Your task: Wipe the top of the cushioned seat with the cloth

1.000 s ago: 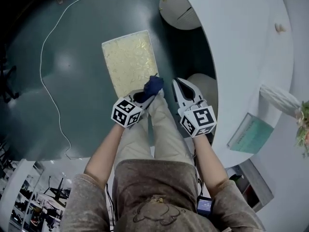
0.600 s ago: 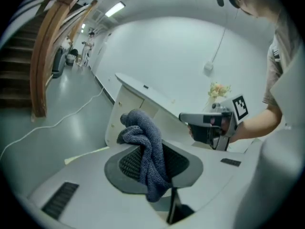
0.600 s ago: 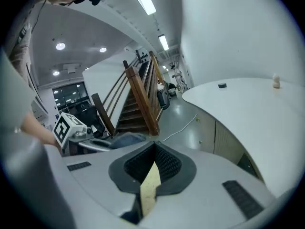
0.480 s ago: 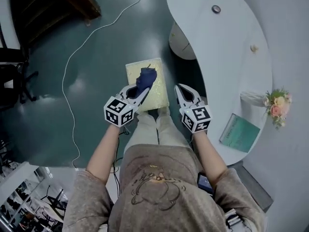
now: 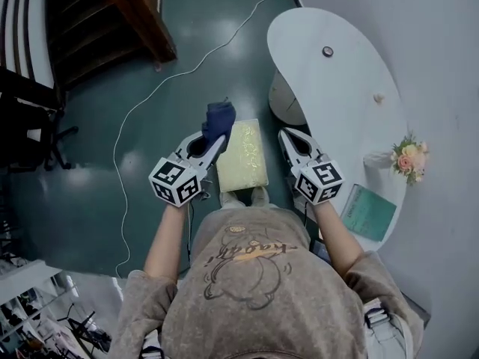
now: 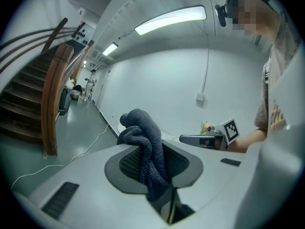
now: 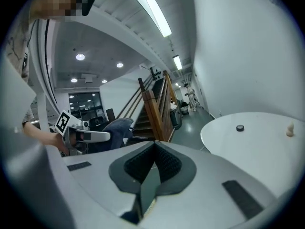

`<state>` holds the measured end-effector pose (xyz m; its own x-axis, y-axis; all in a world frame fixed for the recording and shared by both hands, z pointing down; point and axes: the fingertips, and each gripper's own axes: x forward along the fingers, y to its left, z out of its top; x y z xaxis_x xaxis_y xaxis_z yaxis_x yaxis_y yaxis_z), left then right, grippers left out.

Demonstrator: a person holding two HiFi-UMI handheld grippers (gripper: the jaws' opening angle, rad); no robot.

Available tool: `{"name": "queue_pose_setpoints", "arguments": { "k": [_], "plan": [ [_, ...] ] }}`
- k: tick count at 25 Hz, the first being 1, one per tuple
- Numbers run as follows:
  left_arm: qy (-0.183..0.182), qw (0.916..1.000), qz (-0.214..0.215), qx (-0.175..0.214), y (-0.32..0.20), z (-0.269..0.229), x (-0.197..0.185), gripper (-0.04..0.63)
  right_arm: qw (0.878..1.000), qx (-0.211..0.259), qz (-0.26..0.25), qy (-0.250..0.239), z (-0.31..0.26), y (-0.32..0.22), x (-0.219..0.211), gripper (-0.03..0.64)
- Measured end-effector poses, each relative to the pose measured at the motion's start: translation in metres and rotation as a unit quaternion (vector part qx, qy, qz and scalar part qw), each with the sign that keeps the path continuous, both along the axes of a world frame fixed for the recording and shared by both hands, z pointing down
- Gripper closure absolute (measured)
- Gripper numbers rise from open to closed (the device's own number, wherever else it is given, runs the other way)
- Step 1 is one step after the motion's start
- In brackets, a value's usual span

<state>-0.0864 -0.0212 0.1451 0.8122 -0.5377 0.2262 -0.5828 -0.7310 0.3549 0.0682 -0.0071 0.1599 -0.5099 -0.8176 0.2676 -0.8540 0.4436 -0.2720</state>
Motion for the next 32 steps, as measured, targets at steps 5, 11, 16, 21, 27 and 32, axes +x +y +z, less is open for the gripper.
{"name": "queue_pose_setpoints", "arguments": {
  "k": [5, 11, 16, 21, 27, 32],
  "plan": [
    [0.014, 0.9990, -0.013, 0.041, 0.006, -0.046, -0.018, 0.509, 0.999, 0.038, -0.006, 0.002, -0.040, 0.000, -0.013, 0.611],
    [0.002, 0.9955, -0.028, 0.091, 0.015, -0.071, -0.032, 0.509, 0.997, 0.068, -0.029, 0.007, -0.063, 0.006, -0.038, 0.611],
    [-0.004, 0.9920, -0.058, 0.112, 0.018, -0.064, -0.042, 0.509, 0.995, 0.089, -0.044, 0.019, -0.064, 0.006, -0.042, 0.611],
    [0.002, 0.9887, -0.086, 0.123, 0.014, -0.053, -0.053, 0.509, 0.994, 0.092, -0.040, 0.043, -0.052, 0.005, -0.037, 0.612],
    [0.001, 0.9869, -0.114, 0.114, 0.010, -0.038, -0.069, 0.509, 0.994, 0.082, -0.040, 0.054, -0.040, 0.006, -0.040, 0.612],
    [-0.001, 0.9865, -0.124, 0.106, 0.008, -0.034, -0.070, 0.509, 0.995, 0.077, -0.035, 0.051, -0.034, 0.007, -0.040, 0.612]
  ]
}}
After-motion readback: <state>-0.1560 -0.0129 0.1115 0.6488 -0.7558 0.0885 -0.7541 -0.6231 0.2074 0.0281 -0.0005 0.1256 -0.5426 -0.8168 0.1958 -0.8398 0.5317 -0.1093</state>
